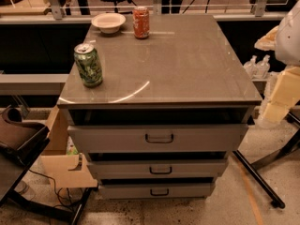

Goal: Open middle drawer

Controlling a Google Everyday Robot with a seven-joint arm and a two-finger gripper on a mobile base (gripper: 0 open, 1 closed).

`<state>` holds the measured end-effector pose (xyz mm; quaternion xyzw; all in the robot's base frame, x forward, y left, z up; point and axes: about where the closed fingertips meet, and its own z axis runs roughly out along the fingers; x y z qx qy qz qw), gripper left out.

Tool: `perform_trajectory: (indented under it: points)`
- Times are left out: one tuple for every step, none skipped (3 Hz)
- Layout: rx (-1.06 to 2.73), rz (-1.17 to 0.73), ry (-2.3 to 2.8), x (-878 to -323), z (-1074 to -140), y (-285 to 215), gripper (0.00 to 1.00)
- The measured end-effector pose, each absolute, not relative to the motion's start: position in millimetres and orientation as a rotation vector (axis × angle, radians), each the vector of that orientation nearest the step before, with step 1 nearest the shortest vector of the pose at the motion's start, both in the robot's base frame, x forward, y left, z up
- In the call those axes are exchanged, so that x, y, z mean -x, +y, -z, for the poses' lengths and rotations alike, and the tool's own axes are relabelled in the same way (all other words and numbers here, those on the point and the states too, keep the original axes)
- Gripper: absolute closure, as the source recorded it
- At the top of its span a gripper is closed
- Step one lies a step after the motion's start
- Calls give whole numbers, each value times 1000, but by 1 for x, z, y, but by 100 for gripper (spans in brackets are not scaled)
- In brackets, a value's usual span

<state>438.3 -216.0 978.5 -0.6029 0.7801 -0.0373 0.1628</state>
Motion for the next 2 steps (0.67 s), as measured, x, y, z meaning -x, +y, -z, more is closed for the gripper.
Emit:
perform_trajectory:
  points:
    - [1720,106,2225,-438,-979,-216,0]
    - [1728,108,2214,-435,-960,-213,0]
